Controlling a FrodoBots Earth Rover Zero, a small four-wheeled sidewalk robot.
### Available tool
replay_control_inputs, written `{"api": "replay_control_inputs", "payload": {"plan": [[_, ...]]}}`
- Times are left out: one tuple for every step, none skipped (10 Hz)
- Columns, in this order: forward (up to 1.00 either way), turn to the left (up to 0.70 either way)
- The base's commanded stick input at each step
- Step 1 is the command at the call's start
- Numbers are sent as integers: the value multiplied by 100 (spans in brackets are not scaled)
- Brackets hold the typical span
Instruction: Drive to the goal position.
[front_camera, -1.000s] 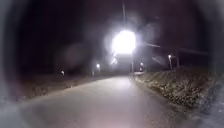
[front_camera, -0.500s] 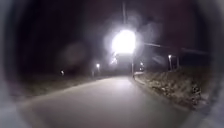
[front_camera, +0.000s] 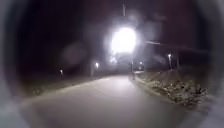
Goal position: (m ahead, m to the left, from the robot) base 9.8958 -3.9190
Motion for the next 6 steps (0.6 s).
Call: {"api": "replay_control_inputs", "payload": {"plan": [[70, 0], [70, 0], [70, 0], [70, 11], [70, 32], [70, 28]]}}
